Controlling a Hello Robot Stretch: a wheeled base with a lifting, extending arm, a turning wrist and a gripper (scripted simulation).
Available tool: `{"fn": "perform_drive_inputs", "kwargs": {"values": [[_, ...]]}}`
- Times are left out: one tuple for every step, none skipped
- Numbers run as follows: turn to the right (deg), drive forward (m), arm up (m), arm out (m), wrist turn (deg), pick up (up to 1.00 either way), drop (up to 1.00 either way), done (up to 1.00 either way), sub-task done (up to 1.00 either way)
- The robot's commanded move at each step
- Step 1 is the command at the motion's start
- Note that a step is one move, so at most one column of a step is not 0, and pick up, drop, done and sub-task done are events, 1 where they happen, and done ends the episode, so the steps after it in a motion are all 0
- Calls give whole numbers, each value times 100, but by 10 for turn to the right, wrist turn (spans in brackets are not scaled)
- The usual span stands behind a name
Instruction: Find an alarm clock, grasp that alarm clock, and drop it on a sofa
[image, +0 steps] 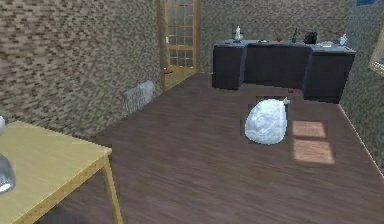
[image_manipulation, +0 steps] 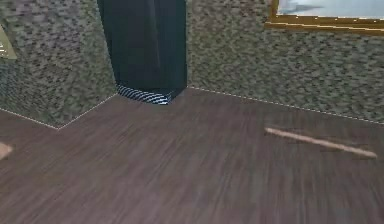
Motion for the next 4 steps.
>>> {"fn": "perform_drive_inputs", "kwargs": {"values": [[0, 100, 0, 0, 0, 0, 0, 0, 0], [0, 100, 0, 0, 0, 0, 0, 0, 0], [0, 100, 0, 0, 0, 0, 0, 0, 0], [0, 100, 0, 0, 0, 0, 0, 0, 0]]}}
